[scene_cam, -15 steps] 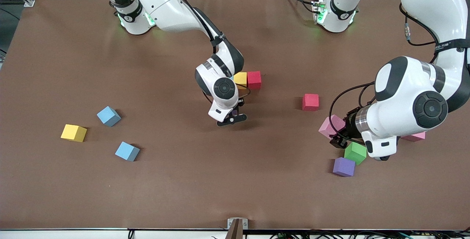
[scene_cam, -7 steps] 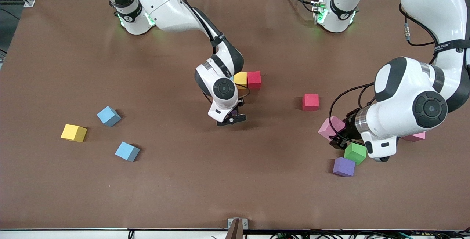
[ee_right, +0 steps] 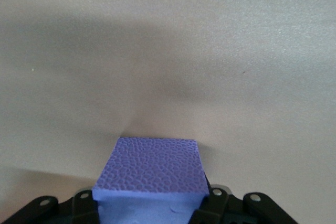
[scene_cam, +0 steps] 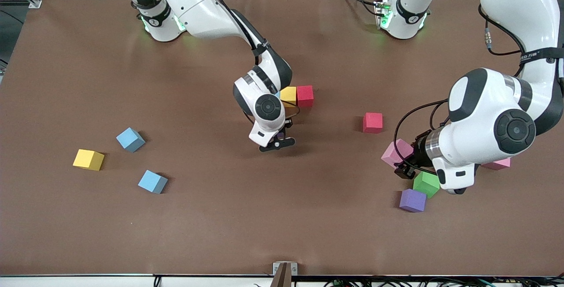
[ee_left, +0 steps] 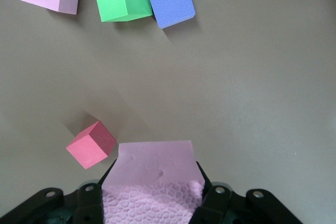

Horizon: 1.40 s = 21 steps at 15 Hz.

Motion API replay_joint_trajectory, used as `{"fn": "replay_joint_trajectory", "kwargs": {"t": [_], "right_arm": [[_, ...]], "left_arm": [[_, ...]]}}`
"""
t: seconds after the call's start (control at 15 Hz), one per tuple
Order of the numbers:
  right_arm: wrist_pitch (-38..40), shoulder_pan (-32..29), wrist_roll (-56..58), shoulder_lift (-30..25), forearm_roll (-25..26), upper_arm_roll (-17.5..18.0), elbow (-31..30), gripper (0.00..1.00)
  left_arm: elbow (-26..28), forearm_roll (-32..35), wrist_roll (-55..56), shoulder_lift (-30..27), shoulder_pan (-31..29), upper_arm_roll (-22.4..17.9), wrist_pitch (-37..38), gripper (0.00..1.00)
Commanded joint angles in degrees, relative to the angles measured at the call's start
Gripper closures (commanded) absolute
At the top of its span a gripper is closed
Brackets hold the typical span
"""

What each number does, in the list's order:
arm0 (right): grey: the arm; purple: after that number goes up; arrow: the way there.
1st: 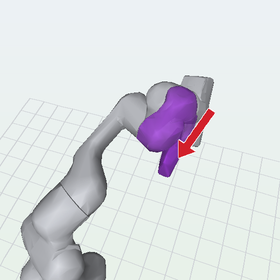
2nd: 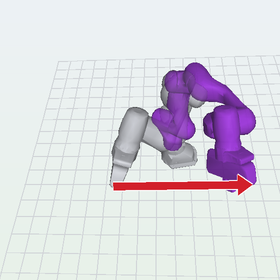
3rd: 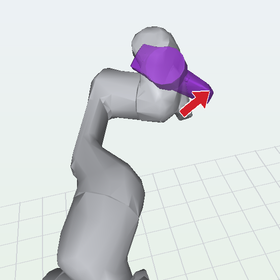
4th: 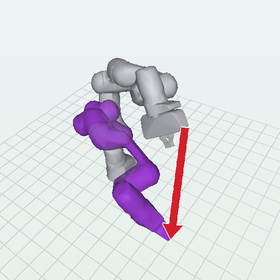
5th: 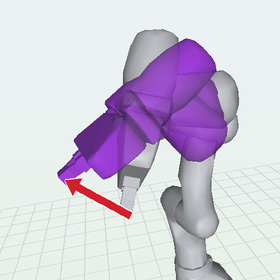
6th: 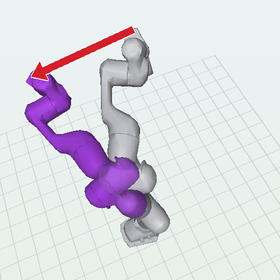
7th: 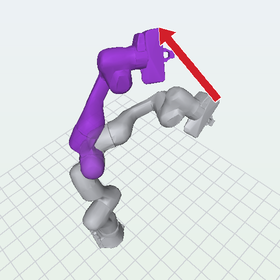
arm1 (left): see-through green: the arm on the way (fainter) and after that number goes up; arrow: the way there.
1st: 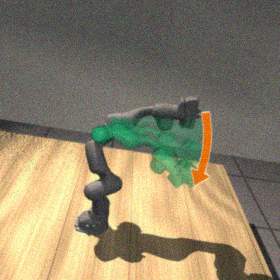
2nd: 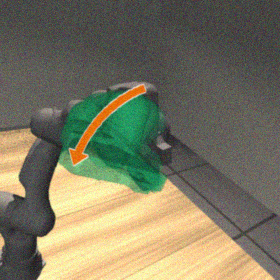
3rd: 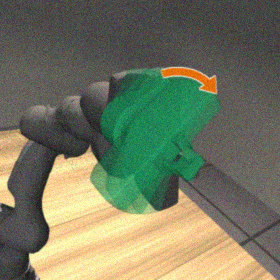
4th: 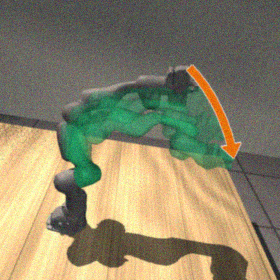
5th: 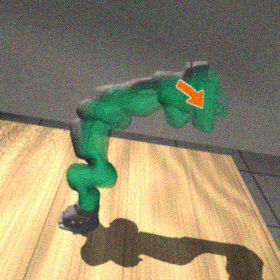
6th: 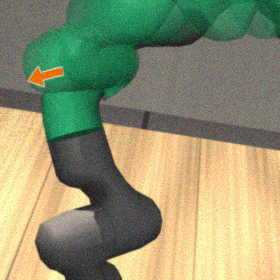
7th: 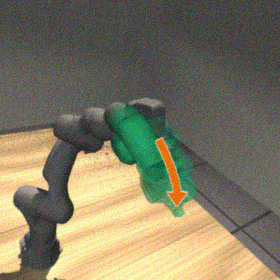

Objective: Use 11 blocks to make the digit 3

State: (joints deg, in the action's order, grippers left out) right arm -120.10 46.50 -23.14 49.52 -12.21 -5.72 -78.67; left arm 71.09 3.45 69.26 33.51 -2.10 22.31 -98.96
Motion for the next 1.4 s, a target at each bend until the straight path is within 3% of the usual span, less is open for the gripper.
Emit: {"fn": "replay_joint_trajectory", "kwargs": {"t": [0.0, 0.33, 0.4, 0.47, 0.54, 0.6, 0.67, 1.34], "right_arm": [[0.0, -1.1, -0.5, -0.2, 0.3, 0.3, -4.1, 0.74], [0.0, -1.3, -0.3, -0.3, 0.3, 0.3, -4.0, 0.7], [0.0, -1.3, -0.3, -0.3, 0.3, 0.3, -3.9, 0.57], [0.0, -1.3, -0.2, -0.6, 0.3, 0.0, -3.7, 0.36], [0.0, -1.3, -0.1, -0.9, 0.3, -0.2, -3.6, 0.25], [0.9, -1.4, 0.1, -1.0, 0.4, -0.7, -3.3, 0.06], [1.8, -1.3, 0.4, -1.1, 0.4, -1.0, -3.1, 0.0], [6.7, -1.2, -0.2, -1.8, -0.3, -1.0, 0.4, 0.0]], "left_arm": [[0.7, -0.4, -3.3, -1.0, -0.7, 0.2, -0.4, 1.0], [0.7, 0.0, -3.5, -0.9, -0.8, 0.1, -0.4, 1.0], [0.7, 0.0, -3.5, -0.9, -0.8, 0.1, -0.4, 1.0], [0.7, 0.0, -3.6, -0.9, -0.7, 0.1, -0.4, 1.0], [0.7, 0.0, -3.6, -1.0, -0.7, 0.1, -0.4, 1.0], [0.7, 0.0, -3.6, -1.0, -0.6, 0.1, -0.4, 1.0], [0.7, 0.0, -3.6, -1.0, -0.6, 0.2, -0.4, 1.0], [0.8, 0.1, -3.6, -0.6, 0.2, 0.3, -0.6, 1.0]]}}
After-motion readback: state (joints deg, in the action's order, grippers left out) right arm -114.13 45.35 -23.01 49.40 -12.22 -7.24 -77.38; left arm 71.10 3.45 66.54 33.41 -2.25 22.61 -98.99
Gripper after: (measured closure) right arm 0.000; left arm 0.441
